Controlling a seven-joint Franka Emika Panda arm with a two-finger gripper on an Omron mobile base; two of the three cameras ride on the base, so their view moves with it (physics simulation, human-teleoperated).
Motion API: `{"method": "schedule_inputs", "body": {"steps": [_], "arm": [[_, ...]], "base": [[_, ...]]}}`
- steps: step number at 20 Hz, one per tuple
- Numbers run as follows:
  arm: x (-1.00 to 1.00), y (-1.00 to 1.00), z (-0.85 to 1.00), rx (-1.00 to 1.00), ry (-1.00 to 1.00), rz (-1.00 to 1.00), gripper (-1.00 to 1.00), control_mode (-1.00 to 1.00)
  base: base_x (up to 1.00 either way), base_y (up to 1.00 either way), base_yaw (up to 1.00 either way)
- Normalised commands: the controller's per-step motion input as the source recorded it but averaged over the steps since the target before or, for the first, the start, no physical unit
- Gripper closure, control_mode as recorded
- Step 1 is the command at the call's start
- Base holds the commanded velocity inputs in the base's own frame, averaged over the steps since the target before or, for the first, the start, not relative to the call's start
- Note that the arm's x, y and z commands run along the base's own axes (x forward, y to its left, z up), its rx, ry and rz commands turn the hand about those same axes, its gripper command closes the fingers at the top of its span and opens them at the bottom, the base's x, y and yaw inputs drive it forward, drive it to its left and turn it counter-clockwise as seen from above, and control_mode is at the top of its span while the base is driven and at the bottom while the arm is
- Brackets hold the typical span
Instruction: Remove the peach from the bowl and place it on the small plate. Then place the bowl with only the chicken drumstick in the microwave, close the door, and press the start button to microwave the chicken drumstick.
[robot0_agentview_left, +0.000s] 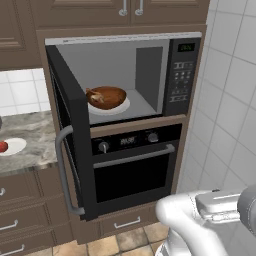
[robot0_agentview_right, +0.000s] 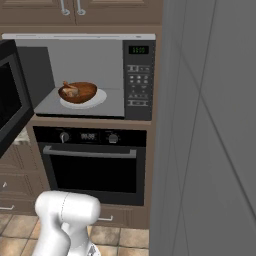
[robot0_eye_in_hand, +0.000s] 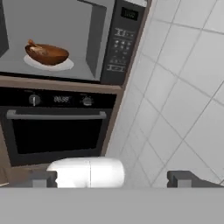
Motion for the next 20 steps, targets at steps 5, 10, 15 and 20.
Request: {"method": "schedule_inputs", "body": {"steps": [5,10,15,20], "arm": [[-0.68,0.49,0.01,-0.40,0.00,0.34,-1.00,-1.00],[-0.33,0.84,0.03,-0.44,0.00,0.35,-1.00,-1.00],[-0.01,1.00,0.00,-0.45,0.04,0.27,-1.00,-1.00],[0.05,1.00,0.00,-0.40,0.01,0.18,-1.00,-1.00]], "base": [[0.00,0.00,0.00],[0.00,0.00,0.00],[0.00,0.00,0.00],[0.00,0.00,0.00]]}}
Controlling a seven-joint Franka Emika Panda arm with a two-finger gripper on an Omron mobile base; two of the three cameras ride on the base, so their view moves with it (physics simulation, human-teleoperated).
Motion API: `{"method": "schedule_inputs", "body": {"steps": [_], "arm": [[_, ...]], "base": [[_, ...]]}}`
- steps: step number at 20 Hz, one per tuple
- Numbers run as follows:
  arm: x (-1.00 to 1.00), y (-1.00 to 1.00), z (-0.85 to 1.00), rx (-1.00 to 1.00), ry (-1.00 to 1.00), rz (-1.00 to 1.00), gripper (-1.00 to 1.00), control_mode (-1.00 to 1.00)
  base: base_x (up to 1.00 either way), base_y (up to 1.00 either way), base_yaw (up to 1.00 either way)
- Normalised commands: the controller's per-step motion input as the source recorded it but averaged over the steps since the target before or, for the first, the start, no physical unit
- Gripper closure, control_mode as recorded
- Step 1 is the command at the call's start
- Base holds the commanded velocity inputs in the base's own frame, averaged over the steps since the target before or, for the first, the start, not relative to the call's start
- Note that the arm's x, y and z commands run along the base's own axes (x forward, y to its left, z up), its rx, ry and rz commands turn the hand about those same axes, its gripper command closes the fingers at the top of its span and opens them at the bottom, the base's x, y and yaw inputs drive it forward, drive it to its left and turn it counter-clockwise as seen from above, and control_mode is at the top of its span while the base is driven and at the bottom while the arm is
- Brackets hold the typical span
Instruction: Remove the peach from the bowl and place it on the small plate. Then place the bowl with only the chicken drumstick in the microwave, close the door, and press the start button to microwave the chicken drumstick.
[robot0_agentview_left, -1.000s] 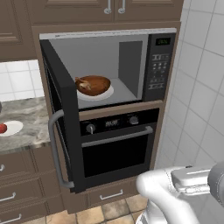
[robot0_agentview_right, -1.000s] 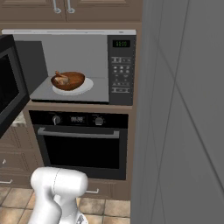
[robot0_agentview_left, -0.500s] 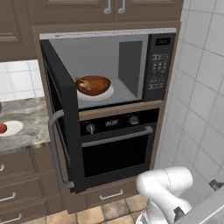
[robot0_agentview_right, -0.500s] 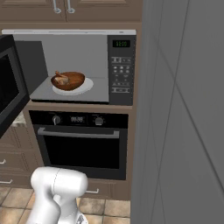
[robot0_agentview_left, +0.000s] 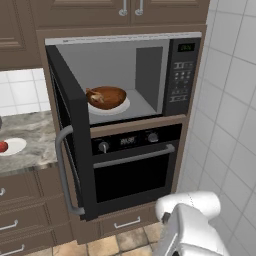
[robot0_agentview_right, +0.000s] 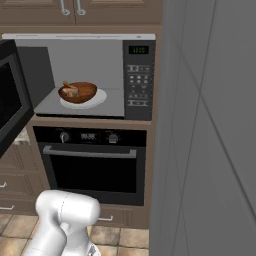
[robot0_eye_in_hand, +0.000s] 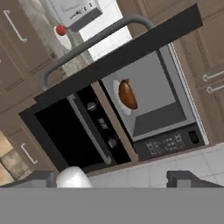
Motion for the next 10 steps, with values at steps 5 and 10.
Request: {"method": "schedule_inputs", "body": {"steps": [5,10], "arm": [[0.58,1.00,-0.17,-0.33,0.00,0.05,-1.00,-1.00],[0.96,0.90,-0.31,-0.27,0.05,0.00,-1.00,-1.00]], "base": [[0.00,0.00,0.00],[0.00,0.00,0.00]]}}
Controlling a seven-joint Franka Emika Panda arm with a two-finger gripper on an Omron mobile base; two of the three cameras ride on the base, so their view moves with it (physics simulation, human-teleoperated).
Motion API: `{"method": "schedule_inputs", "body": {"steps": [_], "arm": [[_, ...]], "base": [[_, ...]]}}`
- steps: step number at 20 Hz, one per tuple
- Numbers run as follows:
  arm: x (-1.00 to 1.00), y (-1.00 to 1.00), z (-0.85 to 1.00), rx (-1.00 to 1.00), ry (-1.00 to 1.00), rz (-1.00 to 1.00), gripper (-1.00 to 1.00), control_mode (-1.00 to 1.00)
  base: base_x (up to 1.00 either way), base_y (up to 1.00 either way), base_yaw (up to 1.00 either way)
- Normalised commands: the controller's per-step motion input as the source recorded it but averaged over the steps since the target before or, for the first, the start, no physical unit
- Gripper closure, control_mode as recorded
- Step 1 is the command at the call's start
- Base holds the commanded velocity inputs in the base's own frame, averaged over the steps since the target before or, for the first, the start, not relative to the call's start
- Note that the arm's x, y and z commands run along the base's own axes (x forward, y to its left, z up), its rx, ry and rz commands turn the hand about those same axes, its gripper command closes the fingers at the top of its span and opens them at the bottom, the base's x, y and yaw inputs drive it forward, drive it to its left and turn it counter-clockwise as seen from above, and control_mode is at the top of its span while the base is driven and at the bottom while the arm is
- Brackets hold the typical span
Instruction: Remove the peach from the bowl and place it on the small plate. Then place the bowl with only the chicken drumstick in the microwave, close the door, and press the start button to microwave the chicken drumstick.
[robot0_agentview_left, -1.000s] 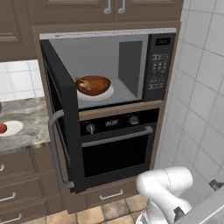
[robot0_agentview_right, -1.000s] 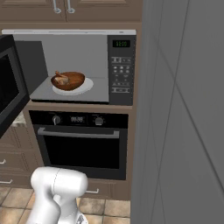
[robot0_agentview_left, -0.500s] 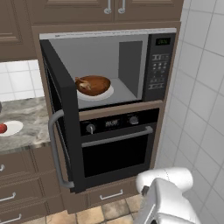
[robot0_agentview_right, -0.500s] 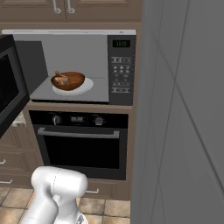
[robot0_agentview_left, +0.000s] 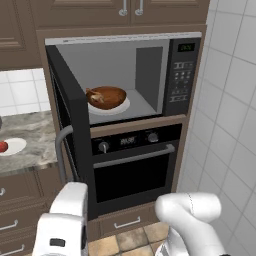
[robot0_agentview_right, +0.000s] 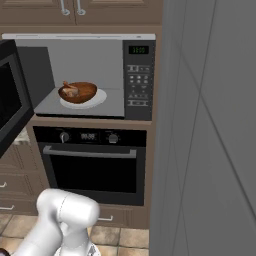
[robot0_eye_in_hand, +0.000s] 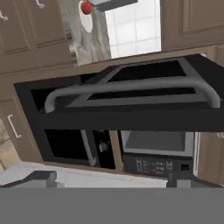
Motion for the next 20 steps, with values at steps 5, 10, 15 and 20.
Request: {"method": "schedule_inputs", "body": {"steps": [5,10,15,20], "arm": [[1.00,0.85,-0.28,-0.30,0.19,0.00,-1.00,-1.00],[1.00,0.76,-0.28,-0.28,0.18,0.00,-1.00,-1.00],[0.94,0.53,-0.27,-0.25,0.13,-0.01,-1.00,-1.00],[0.67,0.02,-0.04,-0.14,0.06,-0.06,-1.00,-1.00]], "base": [[0.00,0.00,0.00],[0.00,0.00,0.00],[0.00,0.00,0.00],[0.00,0.00,0.00]]}}
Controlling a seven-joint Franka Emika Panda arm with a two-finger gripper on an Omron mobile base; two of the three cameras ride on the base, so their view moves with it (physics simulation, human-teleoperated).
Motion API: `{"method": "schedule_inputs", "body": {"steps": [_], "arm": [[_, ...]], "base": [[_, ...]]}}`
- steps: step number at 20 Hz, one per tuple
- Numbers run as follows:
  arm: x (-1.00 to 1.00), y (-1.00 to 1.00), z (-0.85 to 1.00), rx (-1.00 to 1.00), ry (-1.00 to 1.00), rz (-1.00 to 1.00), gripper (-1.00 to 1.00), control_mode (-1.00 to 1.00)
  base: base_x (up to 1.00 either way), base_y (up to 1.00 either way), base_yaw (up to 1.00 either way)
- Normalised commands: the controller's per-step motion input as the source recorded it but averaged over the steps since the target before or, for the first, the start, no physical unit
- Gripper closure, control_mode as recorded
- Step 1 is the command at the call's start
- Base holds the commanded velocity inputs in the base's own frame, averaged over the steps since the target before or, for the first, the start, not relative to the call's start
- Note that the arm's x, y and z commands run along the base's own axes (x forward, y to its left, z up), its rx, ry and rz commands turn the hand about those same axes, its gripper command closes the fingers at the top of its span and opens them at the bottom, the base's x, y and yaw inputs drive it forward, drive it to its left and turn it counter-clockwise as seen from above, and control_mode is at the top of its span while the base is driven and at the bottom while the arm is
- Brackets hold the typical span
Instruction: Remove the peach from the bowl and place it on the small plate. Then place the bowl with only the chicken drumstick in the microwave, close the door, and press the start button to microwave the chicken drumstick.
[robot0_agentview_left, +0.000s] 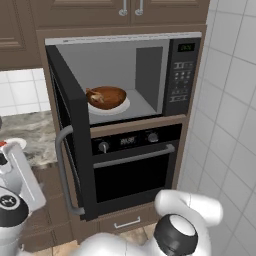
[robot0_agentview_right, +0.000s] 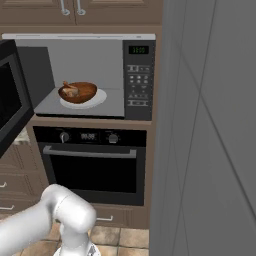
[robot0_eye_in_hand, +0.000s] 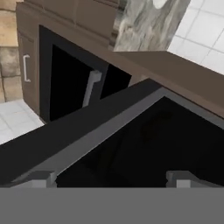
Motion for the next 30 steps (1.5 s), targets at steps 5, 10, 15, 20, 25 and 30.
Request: {"method": "schedule_inputs", "body": {"steps": [5,10,15,20,25,30], "arm": [[0.40,-0.67,0.00,-0.02,0.07,-0.05,-1.00,-1.00],[0.17,-0.97,0.00,0.00,0.01,-0.03,-1.00,-1.00],[0.01,-1.00,0.11,0.00,0.00,-0.03,-1.00,-1.00],[0.04,-1.00,0.17,0.00,0.00,-0.01,-1.00,-1.00],[0.35,-0.96,0.09,0.01,0.00,0.00,-1.00,-1.00],[0.63,-0.66,0.06,0.02,0.00,-0.01,-1.00,-1.00]], "base": [[0.00,0.00,0.00],[0.00,0.00,0.00],[0.00,0.00,0.00],[0.00,0.00,0.00],[0.00,0.00,0.00],[0.00,0.00,0.00]]}}
